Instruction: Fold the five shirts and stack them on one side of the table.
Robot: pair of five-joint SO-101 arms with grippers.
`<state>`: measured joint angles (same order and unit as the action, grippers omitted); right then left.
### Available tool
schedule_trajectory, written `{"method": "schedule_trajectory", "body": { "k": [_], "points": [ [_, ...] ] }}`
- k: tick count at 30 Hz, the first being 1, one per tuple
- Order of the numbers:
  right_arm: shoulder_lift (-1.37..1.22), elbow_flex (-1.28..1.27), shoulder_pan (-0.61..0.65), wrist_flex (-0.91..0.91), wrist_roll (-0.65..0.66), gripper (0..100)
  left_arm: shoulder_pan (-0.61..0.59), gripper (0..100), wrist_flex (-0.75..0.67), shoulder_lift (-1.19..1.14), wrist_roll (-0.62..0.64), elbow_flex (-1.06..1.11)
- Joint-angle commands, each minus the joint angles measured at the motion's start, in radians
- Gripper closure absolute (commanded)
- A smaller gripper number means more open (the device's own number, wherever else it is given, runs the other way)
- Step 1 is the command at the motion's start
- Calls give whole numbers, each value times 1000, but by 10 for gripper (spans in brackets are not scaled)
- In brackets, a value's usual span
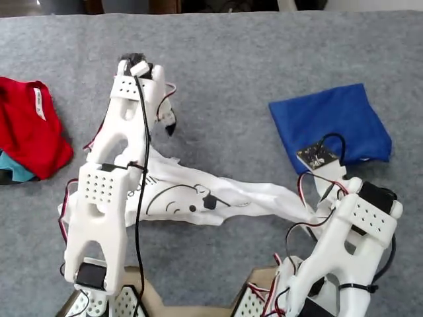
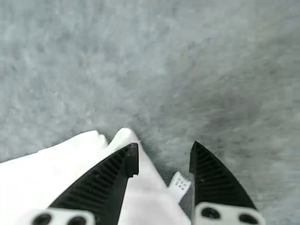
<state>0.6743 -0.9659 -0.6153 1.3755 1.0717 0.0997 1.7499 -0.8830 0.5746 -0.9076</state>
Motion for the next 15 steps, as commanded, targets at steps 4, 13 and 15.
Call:
{"method": "schedule_trajectory", "body": {
  "k": [4, 13, 15],
  "points": [
    [-5, 1, -11, -37, 12, 985, -44, 802, 11, 75, 17, 97],
    [-5, 2, -9, -41, 12, 985, -56, 802, 8, -8, 21, 97],
    [-5, 2, -9, -41, 12, 985, -71, 805, 8, -31, 21, 105]
  ]
}}
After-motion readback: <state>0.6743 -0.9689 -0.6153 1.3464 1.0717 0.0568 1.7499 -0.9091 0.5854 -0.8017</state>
